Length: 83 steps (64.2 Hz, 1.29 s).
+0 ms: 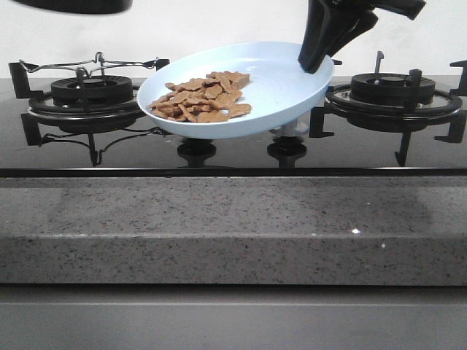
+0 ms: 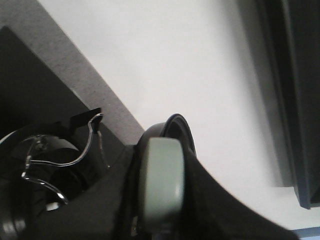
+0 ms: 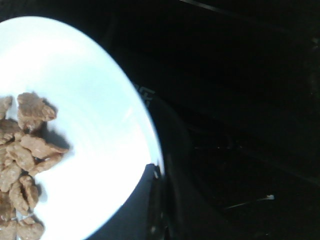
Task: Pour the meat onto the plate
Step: 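Return the empty pan to its burner with the left gripper and release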
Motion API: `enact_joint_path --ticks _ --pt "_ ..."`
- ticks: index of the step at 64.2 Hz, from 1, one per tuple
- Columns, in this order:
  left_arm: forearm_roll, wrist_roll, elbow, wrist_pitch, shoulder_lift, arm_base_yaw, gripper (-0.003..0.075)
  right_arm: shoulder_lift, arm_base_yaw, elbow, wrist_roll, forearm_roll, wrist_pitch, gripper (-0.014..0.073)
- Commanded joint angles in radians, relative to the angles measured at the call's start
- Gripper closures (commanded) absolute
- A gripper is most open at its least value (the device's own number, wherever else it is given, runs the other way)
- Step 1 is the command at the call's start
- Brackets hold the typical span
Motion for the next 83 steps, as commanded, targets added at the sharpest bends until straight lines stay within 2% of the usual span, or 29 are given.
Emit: enact_joint_path --ticks 1,42,48,61,66,75,83 --pt "-0.122 -0.002 -0.03 0.063 0.005 0.0 0.0741 -0.054 -0.002 -0.024 -0.007 0.019 -0.046 0.0652" --pt "-0.122 0.051 -0.043 0.101 0.162 -0.002 0.0732 -0.054 -0.002 -0.024 -0.007 0.019 -0.046 0.0652" --pt "-0.122 0.051 -0.043 0.107 0.162 -0.002 0.065 -0.054 -0.002 -0.024 -0.007 0.019 -0.046 0.0652" --pt "-0.115 0.053 -0.043 0.166 0.162 0.003 0.0245 -0.054 -0.002 -0.024 -0.007 0.019 -0.046 0.0652" --pt "-0.085 0.053 -0.043 0.2 0.16 0.01 0.0156 -0.054 -0.002 -0.024 -0.007 0.019 -0.046 0.0652" --pt "0.062 0.051 -0.043 0.236 0.147 0.026 0.0146 -0.054 -0.002 -0.024 -0.007 0.019 -0.046 0.0652" --pt "0.165 0.049 -0.04 0.299 0.122 0.044 0.0197 -0.054 -0.002 -0.024 -0.007 0.019 -0.046 0.0652"
